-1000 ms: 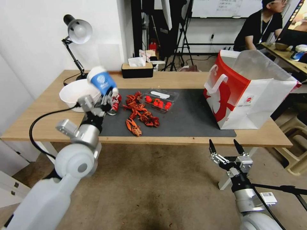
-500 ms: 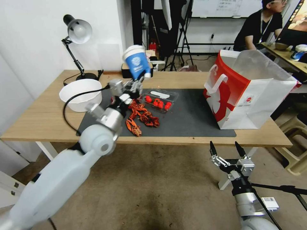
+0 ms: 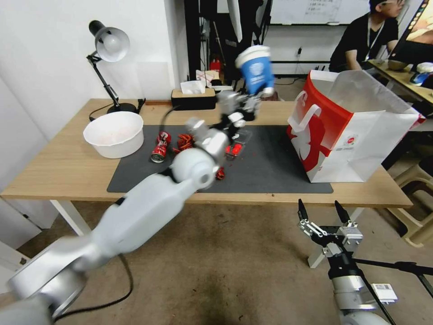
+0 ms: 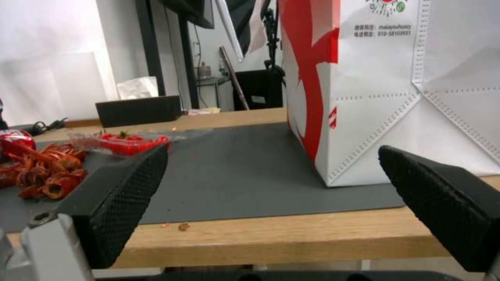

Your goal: Pick up the trash from the table and place it into the takeout bag.

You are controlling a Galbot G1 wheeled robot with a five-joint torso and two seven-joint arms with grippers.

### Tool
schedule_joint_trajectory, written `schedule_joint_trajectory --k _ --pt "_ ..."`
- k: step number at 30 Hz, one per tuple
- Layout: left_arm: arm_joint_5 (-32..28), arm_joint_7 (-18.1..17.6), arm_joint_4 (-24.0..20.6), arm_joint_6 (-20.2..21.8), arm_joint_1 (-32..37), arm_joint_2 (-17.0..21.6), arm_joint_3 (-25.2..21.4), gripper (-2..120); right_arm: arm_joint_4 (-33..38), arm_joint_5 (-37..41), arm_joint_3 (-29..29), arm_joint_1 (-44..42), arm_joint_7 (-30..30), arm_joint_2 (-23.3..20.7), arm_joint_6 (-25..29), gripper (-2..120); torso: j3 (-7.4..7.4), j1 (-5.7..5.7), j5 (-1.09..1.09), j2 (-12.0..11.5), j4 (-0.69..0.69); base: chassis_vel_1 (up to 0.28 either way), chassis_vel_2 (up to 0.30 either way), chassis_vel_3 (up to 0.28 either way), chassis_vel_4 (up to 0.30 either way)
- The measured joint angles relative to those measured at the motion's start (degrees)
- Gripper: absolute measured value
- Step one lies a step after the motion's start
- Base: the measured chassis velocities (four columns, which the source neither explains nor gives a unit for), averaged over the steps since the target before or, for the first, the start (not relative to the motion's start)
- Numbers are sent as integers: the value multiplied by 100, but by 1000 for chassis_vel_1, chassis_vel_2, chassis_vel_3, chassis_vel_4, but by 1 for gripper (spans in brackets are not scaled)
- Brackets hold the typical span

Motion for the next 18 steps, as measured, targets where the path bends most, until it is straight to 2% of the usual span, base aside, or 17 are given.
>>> schedule_joint_trajectory --k 1,2,3,6,7,10,11,14,18 --pt "-4 15 78 -4 -70 -57 61 9 0 -11 -4 -5 -3 9 9 100 0 0 -1 0 0 0 0 0 0" --pt "-3 118 410 -44 -344 -280 283 9 -5 -38 -14 -26 -7 39 28 100 0 0 0 0 0 0 0 0 0" --pt "-3 118 410 -44 -344 -280 283 9 -5 -38 -14 -26 -7 39 28 100 0 0 0 0 0 0 0 0 0" --pt "-3 229 955 -90 -748 -695 524 9 8 -63 -20 -50 -14 62 44 100 0 0 -1 0 -2 0 0 0 0" --pt "-3 229 955 -90 -748 -695 524 9 8 -63 -20 -50 -14 62 44 100 0 0 -1 0 -2 0 0 0 0" --pt "1 368 1551 -165 -1159 -1113 727 9 27 -78 -20 -69 -18 67 59 100 0 0 -1 1 -2 0 0 0 0" --pt "1 368 1551 -165 -1159 -1113 727 9 27 -78 -20 -69 -18 67 59 100 0 0 -1 1 -2 0 0 0 0" --pt "6 572 2075 -255 -1577 -1372 1051 9 27 -82 -22 -66 -24 72 73 100 0 0 0 0 -1 0 0 0 0" --pt "36 740 2339 -296 -1833 -1479 1292 9 14 -83 -31 -44 -26 74 74 100 0 0 -1 1 0 0 0 0 0"
